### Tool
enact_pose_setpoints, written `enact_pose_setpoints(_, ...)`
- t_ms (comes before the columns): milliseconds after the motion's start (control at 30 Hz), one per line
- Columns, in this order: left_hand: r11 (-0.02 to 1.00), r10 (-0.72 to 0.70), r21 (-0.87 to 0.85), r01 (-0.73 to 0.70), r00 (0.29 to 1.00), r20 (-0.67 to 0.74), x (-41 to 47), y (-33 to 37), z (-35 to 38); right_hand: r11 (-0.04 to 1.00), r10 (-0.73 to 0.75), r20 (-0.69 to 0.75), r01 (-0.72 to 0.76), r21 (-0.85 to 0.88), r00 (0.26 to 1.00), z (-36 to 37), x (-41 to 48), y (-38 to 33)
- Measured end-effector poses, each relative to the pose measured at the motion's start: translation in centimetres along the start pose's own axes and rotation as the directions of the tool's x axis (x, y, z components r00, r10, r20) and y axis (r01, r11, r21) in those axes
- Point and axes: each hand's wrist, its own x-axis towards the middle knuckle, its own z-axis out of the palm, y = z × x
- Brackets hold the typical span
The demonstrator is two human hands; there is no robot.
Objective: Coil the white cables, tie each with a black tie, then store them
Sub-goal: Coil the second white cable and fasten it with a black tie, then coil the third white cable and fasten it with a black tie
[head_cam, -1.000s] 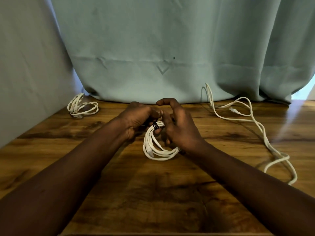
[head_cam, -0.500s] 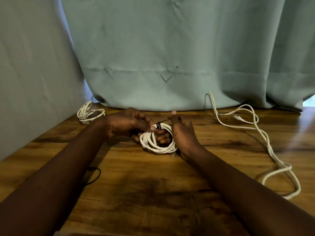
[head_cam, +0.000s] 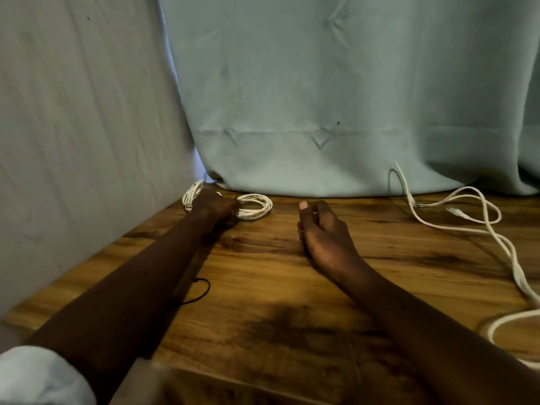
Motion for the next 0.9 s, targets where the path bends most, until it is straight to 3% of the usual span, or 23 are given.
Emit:
enact_pose_setpoints(133,0.966,0.104,0.238,-0.098,0.994,-0.013,-1.2,1.0,-0.5,0.988,-0.078,0.019,0.08,-0.129,0.997,-0.3,-0.6,-0.4)
enact_pose_setpoints(200,0.877,0.278,0.423,-0.23,0.959,-0.055,-2.7,1.9,-0.7,0.971,-0.117,0.009,0.117,-0.21,0.993,-0.4,-0.8,-0.4)
enact_pose_setpoints(233,0.853,0.356,0.43,-0.296,0.932,-0.066,-3.9,2.4,-0.6,0.957,-0.137,0.014,0.136,-0.258,0.991,-0.4,-0.9,-0.4)
enact_pose_setpoints(367,0.815,0.54,0.207,-0.541,0.839,0.065,-9.7,4.6,2.1,0.825,-0.247,-0.016,0.201,-0.528,0.969,-1.9,-3.0,-1.7)
enact_pose_setpoints(533,0.744,0.655,-0.06,-0.665,0.711,0.256,-15.3,6.5,7.6,0.564,-0.381,-0.109,0.137,-0.814,0.918,-7.5,-7.0,-5.2)
enact_pose_setpoints(600,0.714,0.683,-0.1,-0.692,0.66,0.313,-17.1,7.1,9.8,0.498,-0.285,-0.185,-0.02,-0.867,0.941,-10.6,-8.6,-6.3)
enact_pose_setpoints(667,0.697,0.696,-0.138,-0.703,0.619,0.365,-18.6,7.2,11.9,0.384,-0.03,-0.262,-0.231,-0.894,0.965,-13.4,-10.5,-6.8)
enact_pose_setpoints(767,0.6,0.741,-0.093,-0.795,0.508,0.44,-20.2,6.3,14.1,0.255,0.277,-0.351,-0.421,-0.871,0.895,-17.1,-13.5,-6.1)
enact_pose_setpoints(833,0.441,0.737,0.036,-0.897,0.385,0.555,-20.7,5.7,14.6,0.255,0.399,-0.367,-0.486,-0.836,0.84,-18.7,-14.6,-4.8)
enact_pose_setpoints(900,0.371,0.742,0.02,-0.928,0.309,0.595,-20.7,5.5,14.7,0.367,0.414,-0.336,-0.493,-0.789,0.846,-19.2,-14.5,-4.0)
